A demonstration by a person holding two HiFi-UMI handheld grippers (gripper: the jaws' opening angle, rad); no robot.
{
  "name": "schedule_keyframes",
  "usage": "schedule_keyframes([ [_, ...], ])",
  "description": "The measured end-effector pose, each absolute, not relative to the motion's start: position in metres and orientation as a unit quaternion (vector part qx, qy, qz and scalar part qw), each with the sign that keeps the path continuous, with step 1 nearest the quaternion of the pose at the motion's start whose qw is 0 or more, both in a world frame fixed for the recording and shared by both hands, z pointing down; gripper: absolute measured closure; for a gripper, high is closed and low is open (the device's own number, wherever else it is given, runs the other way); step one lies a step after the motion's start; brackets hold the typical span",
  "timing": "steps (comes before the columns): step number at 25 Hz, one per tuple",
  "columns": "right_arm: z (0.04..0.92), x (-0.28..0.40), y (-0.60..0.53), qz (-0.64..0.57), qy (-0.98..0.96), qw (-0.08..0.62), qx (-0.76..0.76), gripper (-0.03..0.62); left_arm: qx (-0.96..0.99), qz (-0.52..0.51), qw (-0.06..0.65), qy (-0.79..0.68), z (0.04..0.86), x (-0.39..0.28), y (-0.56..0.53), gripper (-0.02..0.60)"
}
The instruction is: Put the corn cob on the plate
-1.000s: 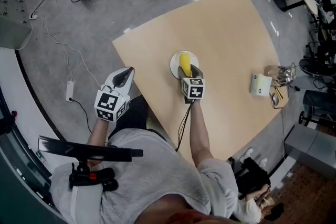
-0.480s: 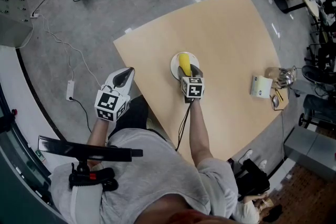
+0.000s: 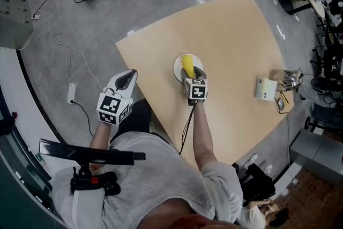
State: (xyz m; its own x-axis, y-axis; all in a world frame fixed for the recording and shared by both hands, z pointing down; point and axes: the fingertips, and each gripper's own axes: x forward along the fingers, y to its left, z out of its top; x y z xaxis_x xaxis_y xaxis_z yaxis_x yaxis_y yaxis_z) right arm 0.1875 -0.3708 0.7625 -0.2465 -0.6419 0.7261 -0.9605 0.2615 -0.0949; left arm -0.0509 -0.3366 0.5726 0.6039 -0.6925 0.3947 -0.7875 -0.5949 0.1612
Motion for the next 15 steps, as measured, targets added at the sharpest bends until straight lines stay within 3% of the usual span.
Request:
schedule_keyframes([
  [15,0.7621,0.1865,-0.3699,0.281,-0.736,0.295,0.541,0.344,0.882,0.142,0.156,-0.421,0.5666,-0.0481,-0.3352,0.561],
])
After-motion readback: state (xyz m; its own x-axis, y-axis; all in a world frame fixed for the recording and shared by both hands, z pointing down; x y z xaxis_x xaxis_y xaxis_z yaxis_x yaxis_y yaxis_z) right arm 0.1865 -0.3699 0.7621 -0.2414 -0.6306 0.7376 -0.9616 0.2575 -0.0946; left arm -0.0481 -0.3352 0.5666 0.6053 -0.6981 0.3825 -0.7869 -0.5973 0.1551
